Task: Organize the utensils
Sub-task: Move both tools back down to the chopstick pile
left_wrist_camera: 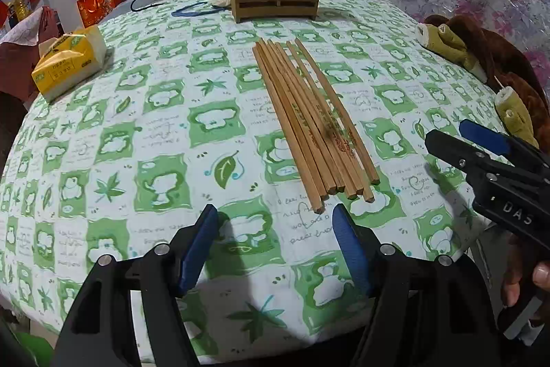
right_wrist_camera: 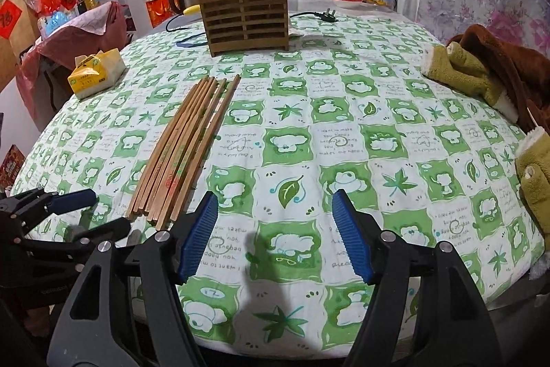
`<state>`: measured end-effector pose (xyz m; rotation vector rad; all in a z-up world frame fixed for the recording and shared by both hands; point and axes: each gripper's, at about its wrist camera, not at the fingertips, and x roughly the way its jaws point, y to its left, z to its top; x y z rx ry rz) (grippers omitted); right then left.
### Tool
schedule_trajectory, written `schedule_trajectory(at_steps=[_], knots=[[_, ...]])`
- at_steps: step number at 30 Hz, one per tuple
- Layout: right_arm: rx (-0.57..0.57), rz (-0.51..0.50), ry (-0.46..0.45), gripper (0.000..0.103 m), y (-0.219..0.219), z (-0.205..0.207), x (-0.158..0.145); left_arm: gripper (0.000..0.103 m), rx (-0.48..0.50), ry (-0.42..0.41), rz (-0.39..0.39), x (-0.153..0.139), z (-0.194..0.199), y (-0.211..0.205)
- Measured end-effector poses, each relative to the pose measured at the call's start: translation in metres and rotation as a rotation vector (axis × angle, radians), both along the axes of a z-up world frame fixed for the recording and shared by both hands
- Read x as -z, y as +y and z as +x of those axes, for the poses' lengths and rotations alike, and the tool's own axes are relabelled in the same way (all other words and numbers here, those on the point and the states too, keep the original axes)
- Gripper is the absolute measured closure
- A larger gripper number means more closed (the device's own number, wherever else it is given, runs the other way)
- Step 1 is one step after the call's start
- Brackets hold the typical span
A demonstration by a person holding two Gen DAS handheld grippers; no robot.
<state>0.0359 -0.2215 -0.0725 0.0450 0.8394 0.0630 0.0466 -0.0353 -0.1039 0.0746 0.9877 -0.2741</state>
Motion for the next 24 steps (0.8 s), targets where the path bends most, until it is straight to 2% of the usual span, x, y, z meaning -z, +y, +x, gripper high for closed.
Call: schedule_trajectory(at_steps=[5, 7, 13, 24], knots=[[-0.006, -0.013, -0.005, 0.035, 0.002, 0.000, -0.002, 0.034, -0.011, -0.029, 0.047, 0.003, 0.002, -0.003], [-0.011, -0.013, -0.006, 0.035, 0.003, 0.000, -0.002, 0.030, -0.035, -0.033, 0.073, 0.003, 0.004, -0.001], [-0.032, -0.021, -0.003, 0.035, 0.008, 0.000, -0.001, 0.030, -0.055, -0.034, 0.095, 0.001, 0.005, 0.011], [-0.100, -0.092, 0.031, 0.035, 0.030, 0.000, 0.015, 0.030, -0.088, -0.025, 0.066, 0.003, 0.010, 0.021]])
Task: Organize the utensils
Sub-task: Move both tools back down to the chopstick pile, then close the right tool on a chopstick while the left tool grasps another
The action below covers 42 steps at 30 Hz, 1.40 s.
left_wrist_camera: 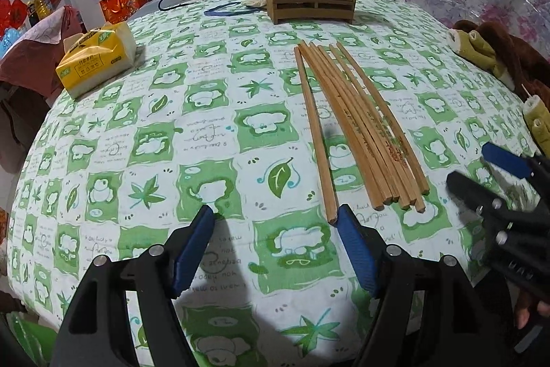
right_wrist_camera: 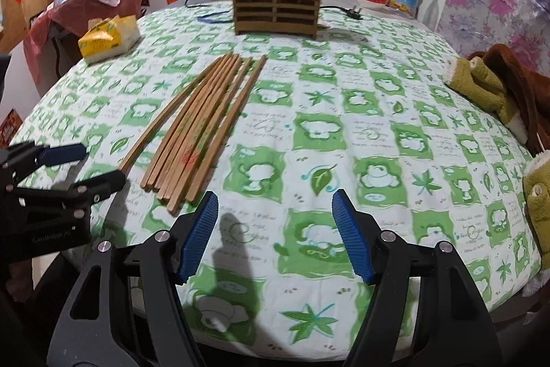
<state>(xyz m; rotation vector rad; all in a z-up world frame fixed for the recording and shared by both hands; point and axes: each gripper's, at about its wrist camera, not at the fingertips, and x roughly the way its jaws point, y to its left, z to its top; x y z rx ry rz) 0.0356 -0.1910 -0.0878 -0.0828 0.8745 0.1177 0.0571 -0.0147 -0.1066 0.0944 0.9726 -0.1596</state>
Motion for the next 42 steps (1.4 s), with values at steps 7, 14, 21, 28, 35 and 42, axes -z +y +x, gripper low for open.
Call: schedule_trajectory(at_steps=[7, 14, 21, 28, 35, 42], knots=[[-0.025, -0.015, 0.009, 0.037, 0.014, -0.003, 0.006, 0.029, 0.001, 0.000, -0.006, 0.001, 0.002, 0.001], [-0.023, 0.007, 0.015, 0.037, 0.020, -0.004, 0.008, 0.029, 0.000, 0.000, -0.009, 0.001, 0.002, 0.002], [-0.004, 0.033, 0.005, 0.053, 0.032, 0.007, 0.010, 0.029, -0.005, -0.006, -0.008, 0.001, 0.003, 0.002], [-0.006, 0.103, 0.006, 0.095, 0.028, 0.012, 0.010, 0.029, -0.019, -0.022, -0.008, 0.002, 0.003, 0.000], [0.031, 0.188, 0.033, 0.096, -0.004, 0.002, 0.003, 0.030, -0.026, -0.021, -0.011, 0.003, 0.001, -0.003], [0.068, 0.193, 0.019, 0.096, -0.024, -0.001, -0.003, 0.045, 0.009, -0.065, 0.022, 0.002, -0.004, -0.017]])
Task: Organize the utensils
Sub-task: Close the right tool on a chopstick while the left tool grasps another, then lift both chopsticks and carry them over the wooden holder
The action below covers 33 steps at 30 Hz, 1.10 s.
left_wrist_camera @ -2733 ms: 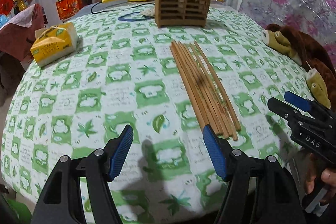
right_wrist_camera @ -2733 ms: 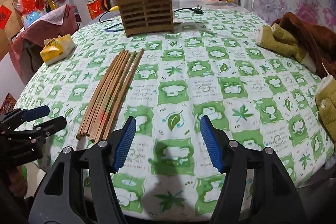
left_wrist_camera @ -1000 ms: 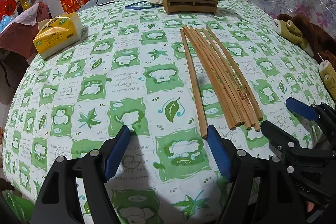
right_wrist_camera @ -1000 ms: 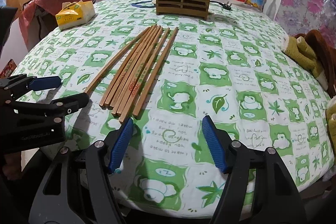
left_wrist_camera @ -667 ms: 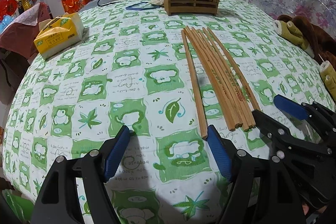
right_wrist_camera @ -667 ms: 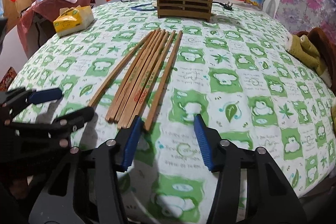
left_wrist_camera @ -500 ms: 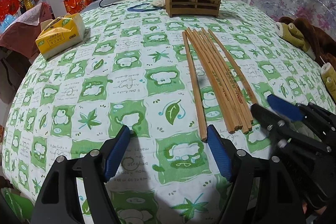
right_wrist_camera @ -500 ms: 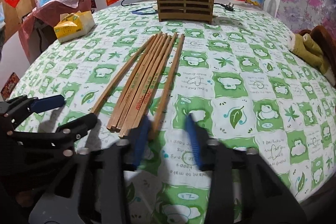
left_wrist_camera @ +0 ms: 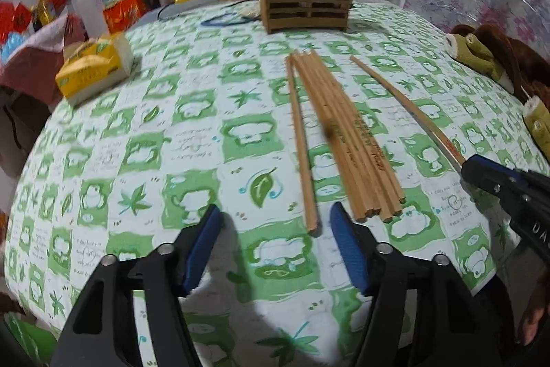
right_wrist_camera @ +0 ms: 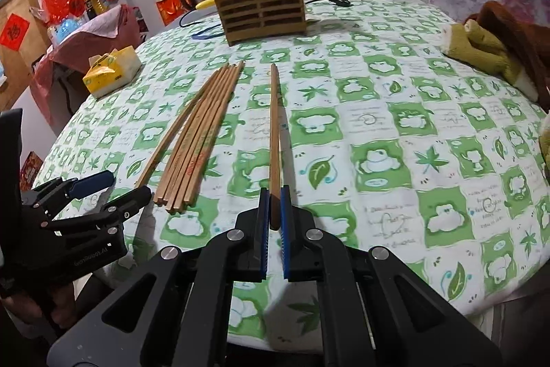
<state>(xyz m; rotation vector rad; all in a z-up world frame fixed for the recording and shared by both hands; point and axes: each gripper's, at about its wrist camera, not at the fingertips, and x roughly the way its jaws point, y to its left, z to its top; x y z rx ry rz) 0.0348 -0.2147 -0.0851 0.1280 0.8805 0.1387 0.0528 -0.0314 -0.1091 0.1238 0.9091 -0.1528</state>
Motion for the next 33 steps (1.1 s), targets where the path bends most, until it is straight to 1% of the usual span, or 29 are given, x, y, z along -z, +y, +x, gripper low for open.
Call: schedule_trajectory(at_steps=[1, 3, 4, 6, 8, 9, 12, 15, 19, 21, 23, 24, 25, 27, 32, 33], knots=[[0.001, 0.001, 0.004, 0.096, -0.001, 0.000, 0.001, 0.048, 0.014, -0.002, 0.008, -0.001, 0.000, -0.004], [-0.005, 0.000, 0.014, 0.096, 0.000, 0.001, 0.003, 0.070, 0.046, 0.003, 0.003, -0.002, 0.000, -0.010], [-0.010, -0.001, 0.017, 0.096, 0.001, 0.001, 0.003, 0.074, 0.071, 0.003, 0.003, -0.002, 0.000, -0.014], [-0.016, 0.001, 0.013, 0.096, 0.002, 0.000, 0.002, 0.082, 0.095, -0.010, 0.034, -0.001, -0.002, -0.020], [-0.021, -0.001, 0.000, 0.096, 0.002, -0.002, -0.003, 0.088, 0.112, 0.002, 0.041, -0.002, -0.003, -0.023], [-0.022, -0.002, -0.007, 0.096, 0.002, -0.003, -0.006, 0.094, 0.118, 0.013, 0.037, -0.002, -0.002, -0.023], [-0.016, -0.010, -0.029, 0.096, -0.002, -0.005, -0.016, 0.095, 0.126, 0.045, 0.041, -0.004, -0.002, -0.021], [-0.004, -0.005, -0.051, 0.096, -0.009, -0.006, -0.025, 0.096, 0.117, 0.026, 0.092, -0.005, -0.007, -0.016], [0.003, -0.012, -0.059, 0.095, -0.014, -0.005, -0.030, 0.096, 0.111, 0.009, 0.068, -0.017, -0.010, -0.007], [-0.008, -0.004, -0.043, 0.090, -0.012, -0.004, -0.025, 0.096, 0.110, 0.006, 0.050, -0.022, -0.010, -0.004], [-0.024, 0.002, -0.029, 0.083, -0.008, -0.005, -0.019, 0.096, 0.108, 0.003, 0.038, -0.025, -0.010, -0.004], [-0.039, -0.008, -0.022, 0.078, -0.004, -0.005, -0.015, 0.096, 0.107, 0.004, 0.036, -0.025, -0.010, -0.004], [-0.045, -0.021, -0.017, 0.076, -0.001, -0.006, -0.013, 0.096, 0.106, 0.006, 0.036, -0.024, -0.009, -0.005], [-0.055, -0.049, -0.001, 0.076, 0.004, -0.006, -0.007, 0.096, 0.106, 0.012, 0.032, -0.022, -0.009, -0.005], [-0.050, -0.071, 0.045, 0.077, 0.006, -0.004, 0.007, 0.096, 0.099, 0.023, 0.007, -0.020, -0.007, -0.002], [-0.049, -0.078, 0.040, 0.078, 0.007, -0.005, 0.009, 0.096, 0.095, 0.024, -0.001, -0.021, -0.006, 0.000]])
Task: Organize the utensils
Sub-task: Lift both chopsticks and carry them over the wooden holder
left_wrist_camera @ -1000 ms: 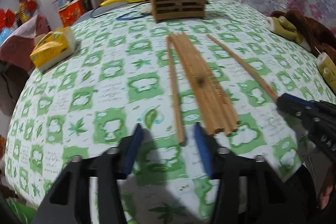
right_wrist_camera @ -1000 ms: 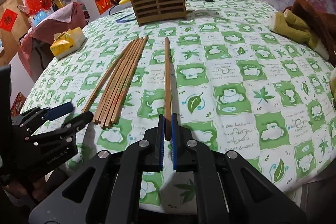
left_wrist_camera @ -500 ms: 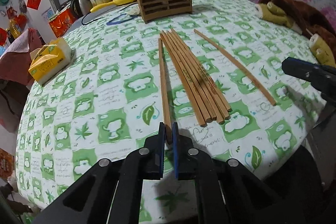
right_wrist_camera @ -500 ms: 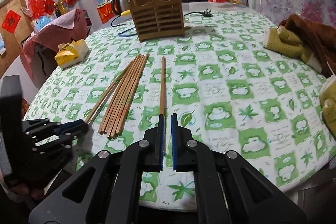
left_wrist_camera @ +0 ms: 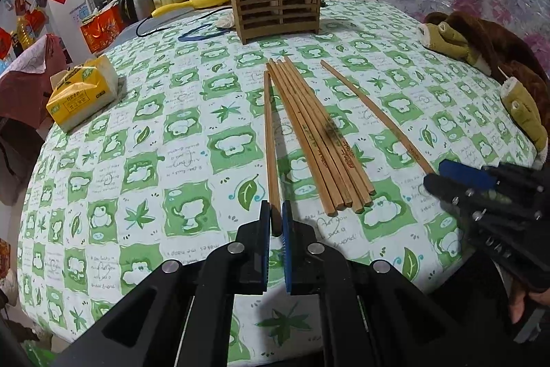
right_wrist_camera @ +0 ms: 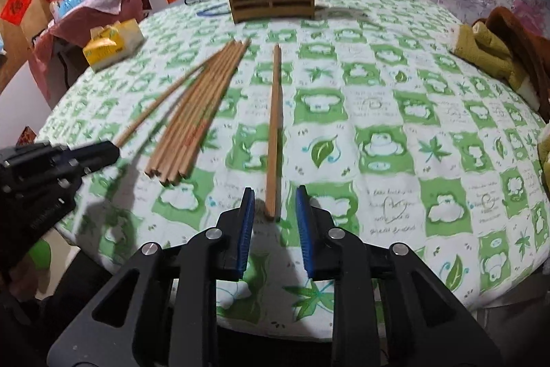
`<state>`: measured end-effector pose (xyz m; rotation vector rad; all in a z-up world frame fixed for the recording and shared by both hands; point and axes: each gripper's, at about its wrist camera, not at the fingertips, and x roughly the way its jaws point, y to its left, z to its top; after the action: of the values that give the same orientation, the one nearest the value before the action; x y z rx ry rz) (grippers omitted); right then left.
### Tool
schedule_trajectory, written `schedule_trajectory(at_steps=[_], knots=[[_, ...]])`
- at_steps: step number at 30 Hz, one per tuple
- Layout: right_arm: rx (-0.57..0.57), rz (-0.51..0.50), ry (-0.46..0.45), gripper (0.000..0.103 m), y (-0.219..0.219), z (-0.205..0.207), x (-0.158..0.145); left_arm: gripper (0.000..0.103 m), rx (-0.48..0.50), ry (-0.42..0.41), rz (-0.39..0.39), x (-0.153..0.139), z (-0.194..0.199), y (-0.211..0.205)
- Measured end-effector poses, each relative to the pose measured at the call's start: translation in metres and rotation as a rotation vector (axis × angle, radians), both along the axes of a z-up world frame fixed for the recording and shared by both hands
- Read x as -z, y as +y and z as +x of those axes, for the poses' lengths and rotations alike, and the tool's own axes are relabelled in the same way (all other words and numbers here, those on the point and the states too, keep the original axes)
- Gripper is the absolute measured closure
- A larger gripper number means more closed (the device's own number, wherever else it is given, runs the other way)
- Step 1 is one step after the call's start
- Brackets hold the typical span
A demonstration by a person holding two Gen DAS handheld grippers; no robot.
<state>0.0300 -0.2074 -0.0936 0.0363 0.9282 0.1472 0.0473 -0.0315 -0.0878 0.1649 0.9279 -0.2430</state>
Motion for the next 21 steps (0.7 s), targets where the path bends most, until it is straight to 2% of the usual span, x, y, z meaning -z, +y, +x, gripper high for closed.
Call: schedule_trajectory(at_steps=[2, 4, 8, 11, 18, 21], knots=[[-0.006, -0.048, -0.025, 0.078, 0.007, -0.003, 0.001, 0.096, -0.006, 0.003, -0.018, -0.002, 0.002, 0.003], [-0.027, -0.057, -0.039, 0.096, 0.013, -0.006, 0.001, 0.096, -0.012, 0.001, -0.025, -0.003, 0.003, 0.005], [-0.033, -0.030, -0.023, 0.097, 0.010, -0.005, -0.005, 0.096, -0.020, -0.002, -0.037, -0.007, 0.004, 0.009], [-0.019, 0.001, -0.053, 0.097, -0.001, -0.005, -0.021, 0.096, -0.021, -0.021, -0.035, -0.014, 0.003, 0.010], [0.015, 0.024, -0.193, 0.097, -0.025, -0.007, -0.080, 0.097, -0.023, -0.133, -0.038, -0.059, 0.000, 0.018], [0.008, 0.009, -0.184, 0.097, -0.025, -0.001, -0.091, 0.097, -0.035, -0.167, -0.049, -0.075, 0.004, 0.022]])
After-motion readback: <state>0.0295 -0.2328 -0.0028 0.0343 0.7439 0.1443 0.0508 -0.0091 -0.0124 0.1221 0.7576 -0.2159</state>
